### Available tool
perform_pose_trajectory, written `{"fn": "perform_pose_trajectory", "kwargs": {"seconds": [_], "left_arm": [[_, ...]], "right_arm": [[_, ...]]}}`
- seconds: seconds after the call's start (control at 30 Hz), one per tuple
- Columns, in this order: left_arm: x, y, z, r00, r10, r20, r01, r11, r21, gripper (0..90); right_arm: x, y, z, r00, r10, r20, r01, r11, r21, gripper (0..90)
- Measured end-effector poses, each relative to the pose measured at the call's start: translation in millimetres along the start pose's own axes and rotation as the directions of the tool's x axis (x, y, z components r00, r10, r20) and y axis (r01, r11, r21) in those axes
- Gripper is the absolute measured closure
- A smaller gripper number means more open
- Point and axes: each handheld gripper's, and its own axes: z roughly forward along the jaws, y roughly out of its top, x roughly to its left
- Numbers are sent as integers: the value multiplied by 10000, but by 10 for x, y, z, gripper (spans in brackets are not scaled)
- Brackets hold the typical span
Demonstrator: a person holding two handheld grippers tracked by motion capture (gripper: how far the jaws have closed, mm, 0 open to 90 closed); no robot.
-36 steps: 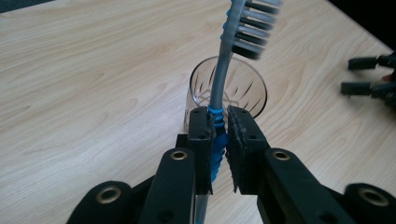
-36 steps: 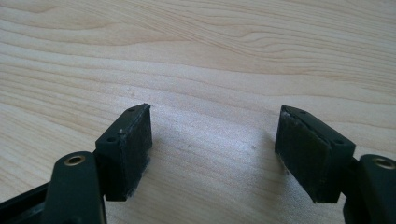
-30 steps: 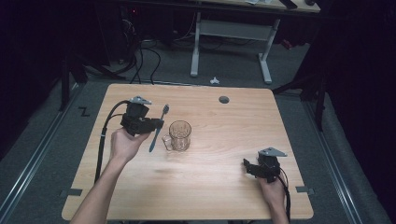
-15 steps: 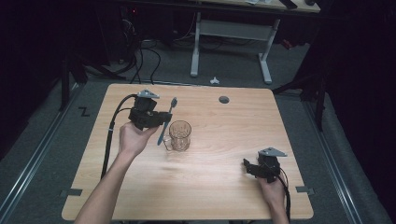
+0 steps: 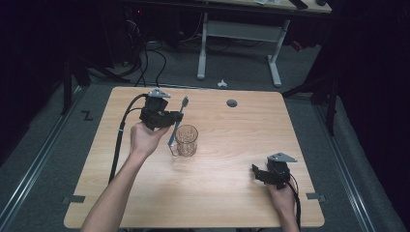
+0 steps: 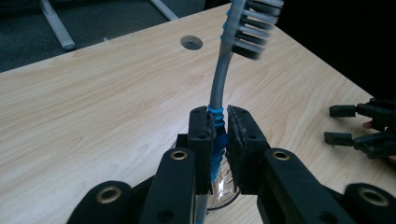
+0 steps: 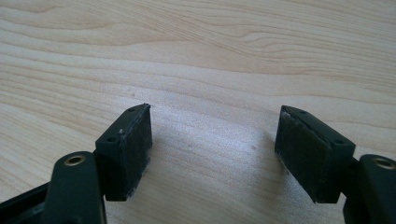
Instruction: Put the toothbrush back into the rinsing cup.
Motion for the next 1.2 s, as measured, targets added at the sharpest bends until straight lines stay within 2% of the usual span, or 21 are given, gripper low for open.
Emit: {"fn": "perform_pose_trajectory", "kwargs": {"seconds": [0.37,0.53,0.8,0.97,1.2], "left_arm": [[37,-2,73,9999,-80,110,83,9994,-324,803],[54,-4,86,9995,-127,281,135,9995,-274,801],[118,-59,83,9993,-282,243,289,9991,-305,801],[172,-109,98,9981,-536,319,548,9978,-373,801],[161,-116,96,9983,-486,323,495,9984,-264,800]], "right_arm": [[1,-1,-1,10000,6,-3,-6,10000,0,275],[1,-1,-1,10000,-1,-1,1,10000,2,275],[1,-1,-1,10000,7,-3,-7,10000,1,275],[1,-1,-1,10000,9,-1,-9,10000,0,275],[1,-1,0,10000,7,-1,-7,10000,-3,275]]}}
